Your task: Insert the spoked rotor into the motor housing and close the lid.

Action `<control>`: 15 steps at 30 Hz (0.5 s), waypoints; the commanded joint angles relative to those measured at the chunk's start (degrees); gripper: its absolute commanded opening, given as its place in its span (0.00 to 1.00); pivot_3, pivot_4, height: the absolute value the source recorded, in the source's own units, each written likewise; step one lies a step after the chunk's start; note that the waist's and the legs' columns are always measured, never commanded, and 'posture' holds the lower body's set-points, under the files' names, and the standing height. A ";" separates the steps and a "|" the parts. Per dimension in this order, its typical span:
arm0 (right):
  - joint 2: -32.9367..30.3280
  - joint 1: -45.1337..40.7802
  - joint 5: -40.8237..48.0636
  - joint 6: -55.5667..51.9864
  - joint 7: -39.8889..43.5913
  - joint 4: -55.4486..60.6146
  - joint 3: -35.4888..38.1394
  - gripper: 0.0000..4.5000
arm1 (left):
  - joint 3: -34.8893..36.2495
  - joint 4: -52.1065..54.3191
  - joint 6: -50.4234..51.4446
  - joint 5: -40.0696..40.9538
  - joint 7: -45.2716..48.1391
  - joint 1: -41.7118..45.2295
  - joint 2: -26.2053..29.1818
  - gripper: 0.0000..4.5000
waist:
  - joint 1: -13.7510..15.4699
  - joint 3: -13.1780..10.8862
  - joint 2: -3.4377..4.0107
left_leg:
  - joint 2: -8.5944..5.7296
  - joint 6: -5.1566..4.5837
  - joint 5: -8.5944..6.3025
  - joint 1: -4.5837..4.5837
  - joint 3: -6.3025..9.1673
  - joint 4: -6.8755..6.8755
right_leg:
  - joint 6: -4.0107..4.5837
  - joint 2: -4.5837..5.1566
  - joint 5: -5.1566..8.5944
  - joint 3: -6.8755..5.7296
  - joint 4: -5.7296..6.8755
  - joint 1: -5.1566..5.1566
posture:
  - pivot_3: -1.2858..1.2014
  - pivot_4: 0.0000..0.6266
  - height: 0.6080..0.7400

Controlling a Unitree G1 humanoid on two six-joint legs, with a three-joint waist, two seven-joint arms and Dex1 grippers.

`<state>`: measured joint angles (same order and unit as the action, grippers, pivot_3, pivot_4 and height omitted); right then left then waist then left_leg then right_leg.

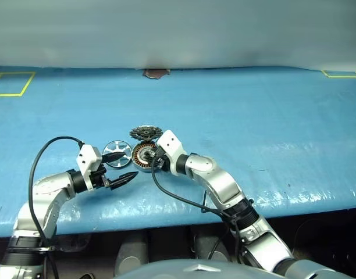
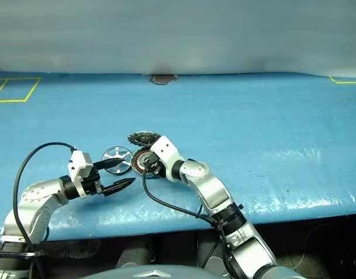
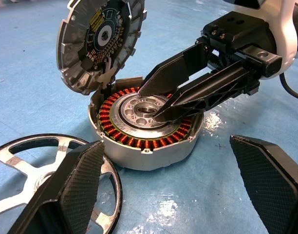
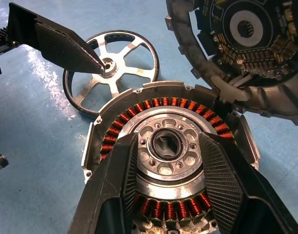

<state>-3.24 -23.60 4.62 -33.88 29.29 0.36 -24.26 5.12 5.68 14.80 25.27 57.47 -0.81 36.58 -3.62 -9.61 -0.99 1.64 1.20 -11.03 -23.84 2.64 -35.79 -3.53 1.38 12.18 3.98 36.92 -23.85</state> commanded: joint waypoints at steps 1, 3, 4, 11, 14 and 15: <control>0.77 -0.11 0.55 0.95 -0.48 2.93 0.95 0.46 | 0.62 1.09 -0.57 0.08 0.05 0.80 0.35 1.00 | -0.01 0.00 0.00 | 0.00 0.00 0.00 0.00 0.00 0.00 | 0.00 0.00 0.00 0.00 0.00 0.00 | 0.52 0.24 1.00; 1.09 -0.14 1.03 1.39 -0.54 2.72 1.33 0.42 | 0.59 1.02 -0.55 0.05 0.07 0.91 0.34 1.00 | -0.01 0.00 0.00 | 0.00 0.00 0.00 0.00 0.00 0.00 | 0.00 0.00 0.00 0.00 0.00 0.00 | 0.52 0.24 1.00; 1.14 -0.20 1.24 1.56 -0.35 2.60 1.40 0.38 | 0.58 0.98 -0.55 0.03 0.05 0.97 0.34 1.00 | -0.01 0.00 0.00 | 0.00 0.00 0.00 0.00 0.00 0.00 | 0.00 0.00 0.00 0.00 0.00 0.00 | 0.52 0.24 1.00; 2.15 -0.86 1.12 2.38 -0.33 0.33 1.65 0.01 | 0.69 1.28 -0.56 -0.05 -0.18 0.71 0.28 1.00 | -0.04 0.00 0.00 | 0.00 0.00 0.00 0.00 0.00 0.01 | 0.00 0.00 0.00 0.00 0.00 0.00 | 0.52 0.24 1.00; 2.17 -1.18 1.16 1.86 0.21 -0.12 1.38 0.01 | 0.87 1.53 -0.41 0.06 -0.32 0.41 0.32 1.00 | -0.07 0.00 0.00 | 0.00 0.00 0.00 0.00 0.00 0.01 | 0.00 0.00 0.00 0.00 0.00 0.00 | 0.52 0.24 1.00; 2.31 -1.25 1.17 1.85 0.22 -0.27 1.34 0.01 | 0.92 1.55 -0.39 0.07 -0.38 0.34 0.32 1.00 | -0.08 0.00 0.00 | 0.00 0.00 0.00 0.00 0.00 0.01 | 0.00 0.00 0.00 0.00 0.00 0.00 | 0.52 0.24 1.00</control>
<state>-1.81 -23.83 5.12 -32.76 29.01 -0.53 -23.10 5.12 5.67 14.77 25.17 57.31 -0.52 36.57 -3.70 -9.61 -0.99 1.64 1.20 -11.03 -23.84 2.64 -35.79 -3.53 1.38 12.18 3.99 36.92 -23.85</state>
